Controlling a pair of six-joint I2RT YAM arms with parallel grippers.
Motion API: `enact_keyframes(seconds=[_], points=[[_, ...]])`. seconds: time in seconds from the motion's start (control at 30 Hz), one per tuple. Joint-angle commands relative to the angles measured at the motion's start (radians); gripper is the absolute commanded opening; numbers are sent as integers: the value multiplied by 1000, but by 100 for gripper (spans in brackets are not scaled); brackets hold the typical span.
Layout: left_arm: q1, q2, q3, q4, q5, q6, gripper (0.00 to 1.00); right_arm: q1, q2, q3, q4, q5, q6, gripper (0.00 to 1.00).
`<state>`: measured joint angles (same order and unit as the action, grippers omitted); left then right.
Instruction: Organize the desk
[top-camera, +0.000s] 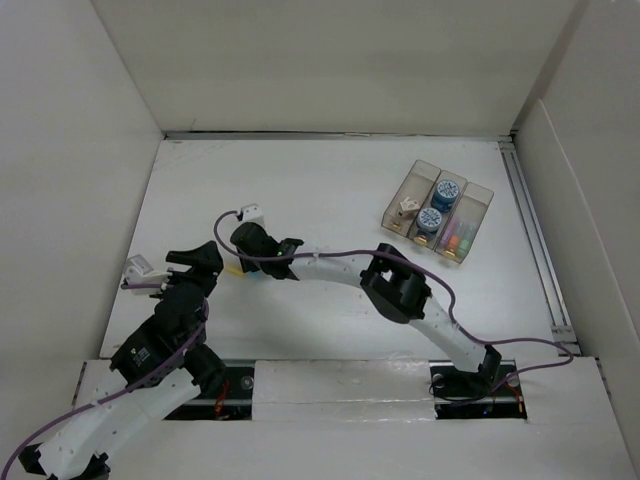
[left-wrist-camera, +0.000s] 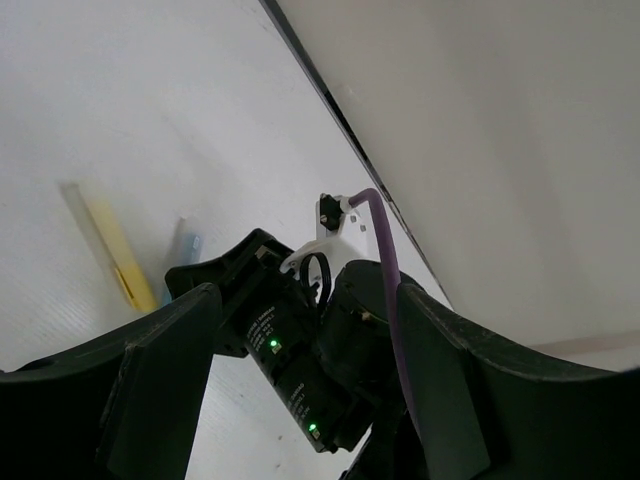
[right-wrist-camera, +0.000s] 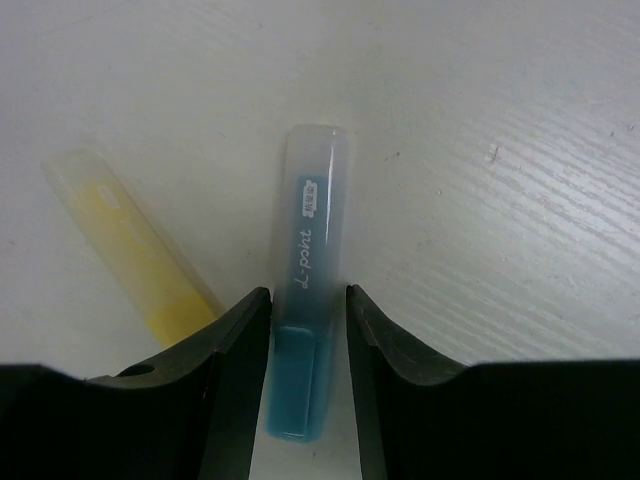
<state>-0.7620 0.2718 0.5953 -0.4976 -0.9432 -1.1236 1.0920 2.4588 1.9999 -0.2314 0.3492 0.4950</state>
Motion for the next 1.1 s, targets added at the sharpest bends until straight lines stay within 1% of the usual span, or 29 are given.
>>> enact_keyframes(seconds=[0.0,0.07,0.17,0.23,0.27,0.3,0.33,0.4,0.43,0.47,0.5,0.53,0.57,0.6,0.63,0.67,0.7,0.73,0.77,0.8,0.83,0.87,0.9,0.93,0.97,1.0,1.07], points=[[-2,1,-9,13,-66,-42,66,16,-12,-10,-19,51,19,41],[-2,6,-9,19,-66,-38,66,16,-24,-52,-16,63,25,35],[-2,10,-14,21,-62,-38,66,16,-56,-108,-19,109,40,14],[-2,15,-25,48,-57,-18,66,16,-114,-157,24,137,40,10],[-2,23,-29,56,-55,-13,66,16,-139,-203,36,137,45,5],[-2,30,-31,60,-54,-7,66,3,-165,-225,49,125,48,4],[-2,40,-32,67,-46,-5,66,-13,-234,-249,73,117,53,4],[-2,72,-38,82,-39,2,66,-38,-320,-347,113,88,68,3],[-2,84,-41,115,-16,28,66,-73,-369,-384,151,76,79,3],[-2,108,-46,134,-6,42,66,-93,-473,-427,171,65,86,3],[-2,125,-48,154,6,54,66,-116,-527,-510,187,44,92,3],[-2,139,-49,187,30,74,66,-166,-585,-553,214,36,102,4],[-2,173,-57,208,43,84,66,-194,-698,-599,221,31,106,4],[-2,190,-63,229,59,96,66,-222,-760,-692,219,33,111,4],[-2,207,-69,282,90,108,66,-253,-818,-738,256,39,119,4],[-2,242,-84,313,102,134,66,-315,-880,-785,256,45,123,5],[-2,262,-88,333,119,143,66,-351,-990,-831,253,68,126,5],[-2,277,-91,375,145,149,66,-388,-1044,-910,244,76,138,7],[-2,315,-95,393,155,163,66,-465,-1095,-949,238,86,148,8],[-2,332,-100,416,170,171,66,-506,-1176,-984,234,108,158,8],[-2,346,-103,465,194,183,66,-545,-1211,-1047,206,112,169,9],[-2,378,-104,484,205,194,66,-582,-1237,-1073,196,116,180,9],[-2,394,-100,491,216,209,66,-654,-1273,-1098,190,117,188,10],[-2,420,-97,490,225,214,66,-687,-1284,-1136,188,122,198,10],[-2,429,-89,491,228,217,66,-719,-1282,-1150,182,125,209,10],[-2,435,-91,516,228,228,66,-785,-1279,-1159,181,119,220,10],[-2,445,-92,525,234,237,66,-845,-1244,-1168,169,94,241,10]])
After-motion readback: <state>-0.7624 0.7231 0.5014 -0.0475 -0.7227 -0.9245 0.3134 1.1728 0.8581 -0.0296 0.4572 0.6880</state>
